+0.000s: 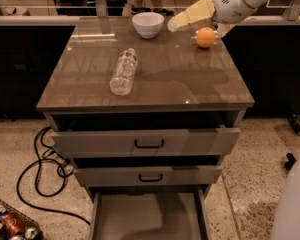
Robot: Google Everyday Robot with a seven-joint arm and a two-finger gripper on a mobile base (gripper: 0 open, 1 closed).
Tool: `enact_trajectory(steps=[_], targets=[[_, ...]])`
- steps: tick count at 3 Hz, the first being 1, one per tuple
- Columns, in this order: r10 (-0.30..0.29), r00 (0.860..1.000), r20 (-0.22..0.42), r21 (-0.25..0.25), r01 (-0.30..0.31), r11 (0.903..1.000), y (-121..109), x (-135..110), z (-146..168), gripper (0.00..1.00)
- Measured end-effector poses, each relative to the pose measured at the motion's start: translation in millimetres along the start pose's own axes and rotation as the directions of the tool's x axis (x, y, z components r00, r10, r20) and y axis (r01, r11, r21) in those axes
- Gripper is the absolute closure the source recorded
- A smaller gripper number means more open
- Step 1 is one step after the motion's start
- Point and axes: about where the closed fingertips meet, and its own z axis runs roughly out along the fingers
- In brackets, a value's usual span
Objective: Place water bottle into bottom drawer
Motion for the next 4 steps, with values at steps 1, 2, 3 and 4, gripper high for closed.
enact_trajectory(steps=[1, 2, 3, 4], targets=[[-0.011, 1.0, 0.001, -0.002, 0.011, 0.9999, 0, 0, 1, 0.0], [0.038, 0.999, -0.02, 0.037, -0.037, 0.9986, 6, -3, 14, 0.0], [0.104, 0.992, -0.072, 0.157, -0.092, 0.9833, 29, -11, 44, 0.0], [0.187, 0.975, -0.116, 0.229, -0.157, 0.9606, 48, -18, 75, 0.0]])
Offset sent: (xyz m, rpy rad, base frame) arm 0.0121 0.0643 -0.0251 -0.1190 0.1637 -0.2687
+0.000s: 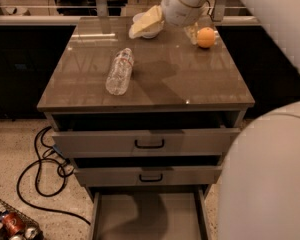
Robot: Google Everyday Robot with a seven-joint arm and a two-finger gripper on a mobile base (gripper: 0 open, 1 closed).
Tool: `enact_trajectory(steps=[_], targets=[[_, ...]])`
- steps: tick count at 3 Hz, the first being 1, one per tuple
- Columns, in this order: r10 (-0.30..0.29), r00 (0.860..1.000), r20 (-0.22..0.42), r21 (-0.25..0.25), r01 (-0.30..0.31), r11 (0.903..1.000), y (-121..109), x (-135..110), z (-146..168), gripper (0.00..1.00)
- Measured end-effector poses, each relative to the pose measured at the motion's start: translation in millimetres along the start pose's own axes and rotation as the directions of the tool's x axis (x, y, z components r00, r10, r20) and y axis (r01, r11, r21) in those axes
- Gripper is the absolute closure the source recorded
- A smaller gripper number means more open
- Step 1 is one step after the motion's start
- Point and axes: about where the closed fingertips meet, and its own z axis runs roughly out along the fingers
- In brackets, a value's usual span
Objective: Place water bottle into bottom drawer
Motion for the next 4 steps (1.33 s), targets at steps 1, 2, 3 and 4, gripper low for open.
enact_trajectory(steps=[1, 2, 3, 4], targets=[[0.026, 0.998, -0.061, 0.037, -0.024, 0.999, 20, -11, 20, 0.0], [0.011, 0.99, -0.139, 0.038, -0.005, 0.9993, 43, -25, 40, 0.0], [-0.018, 0.98, -0.2, 0.032, 0.025, 0.9992, 60, -24, 52, 0.0], [0.002, 0.974, -0.227, 0.004, -0.001, 1.0, 69, -17, 60, 0.0]])
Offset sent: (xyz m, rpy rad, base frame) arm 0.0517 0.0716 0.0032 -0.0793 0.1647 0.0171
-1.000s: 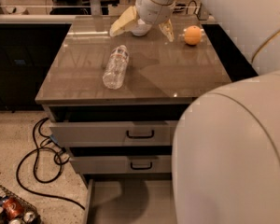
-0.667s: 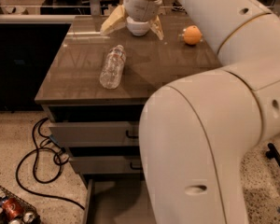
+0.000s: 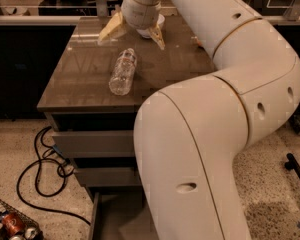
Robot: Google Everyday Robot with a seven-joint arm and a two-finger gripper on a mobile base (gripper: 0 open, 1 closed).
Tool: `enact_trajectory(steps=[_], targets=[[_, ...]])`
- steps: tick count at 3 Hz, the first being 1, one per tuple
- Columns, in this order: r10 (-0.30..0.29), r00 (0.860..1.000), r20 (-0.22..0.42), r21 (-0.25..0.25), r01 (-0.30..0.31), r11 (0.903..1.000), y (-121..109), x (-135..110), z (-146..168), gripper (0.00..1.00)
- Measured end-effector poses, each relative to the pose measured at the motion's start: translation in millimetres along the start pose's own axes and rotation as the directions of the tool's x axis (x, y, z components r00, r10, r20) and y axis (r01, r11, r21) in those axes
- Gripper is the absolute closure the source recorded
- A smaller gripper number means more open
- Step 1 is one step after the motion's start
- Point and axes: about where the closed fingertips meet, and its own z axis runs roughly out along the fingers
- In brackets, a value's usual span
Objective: Place water bottle into bottom drawer
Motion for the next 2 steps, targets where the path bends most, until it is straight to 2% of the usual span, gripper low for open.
enact_trajectory(steps=[1, 2], targets=[[0.046, 0.997, -0.068, -0.014, -0.047, 0.9988, 4, 14, 35, 0.0], [0.111, 0.987, -0.116, -0.004, -0.112, 0.9937, -3, 26, 66, 0.0]])
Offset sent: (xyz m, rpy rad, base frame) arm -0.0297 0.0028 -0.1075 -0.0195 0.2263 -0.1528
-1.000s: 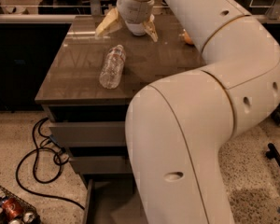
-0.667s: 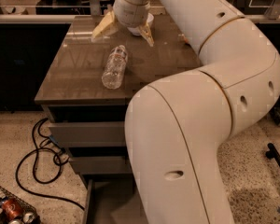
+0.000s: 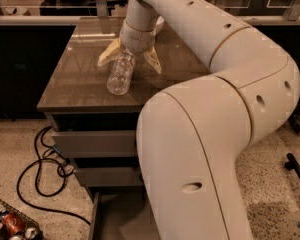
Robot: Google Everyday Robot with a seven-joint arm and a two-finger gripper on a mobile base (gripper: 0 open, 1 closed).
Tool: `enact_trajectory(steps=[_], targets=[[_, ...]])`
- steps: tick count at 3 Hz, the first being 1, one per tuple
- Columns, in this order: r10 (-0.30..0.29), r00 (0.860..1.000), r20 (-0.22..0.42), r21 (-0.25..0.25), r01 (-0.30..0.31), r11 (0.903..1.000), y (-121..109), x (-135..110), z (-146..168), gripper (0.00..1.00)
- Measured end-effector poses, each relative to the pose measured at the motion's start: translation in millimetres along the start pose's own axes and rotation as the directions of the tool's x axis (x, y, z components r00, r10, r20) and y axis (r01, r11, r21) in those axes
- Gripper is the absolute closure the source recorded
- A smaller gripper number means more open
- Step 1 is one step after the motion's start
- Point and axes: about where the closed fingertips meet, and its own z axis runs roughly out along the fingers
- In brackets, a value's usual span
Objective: Place water bottle into bottom drawer
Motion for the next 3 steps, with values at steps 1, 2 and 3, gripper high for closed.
enact_trajectory(steps=[1, 2, 3], targets=[[0.025, 1.0, -0.012, 0.03, -0.024, 0.9993, 0.9, 3.8, 15.9, 0.18], [0.027, 1.0, -0.015, 0.032, -0.026, 0.9991, 0.5, 4.0, 18.7, 0.41], [0.027, 1.0, -0.015, 0.032, -0.026, 0.9991, 1.8, 3.6, 13.8, 0.64]])
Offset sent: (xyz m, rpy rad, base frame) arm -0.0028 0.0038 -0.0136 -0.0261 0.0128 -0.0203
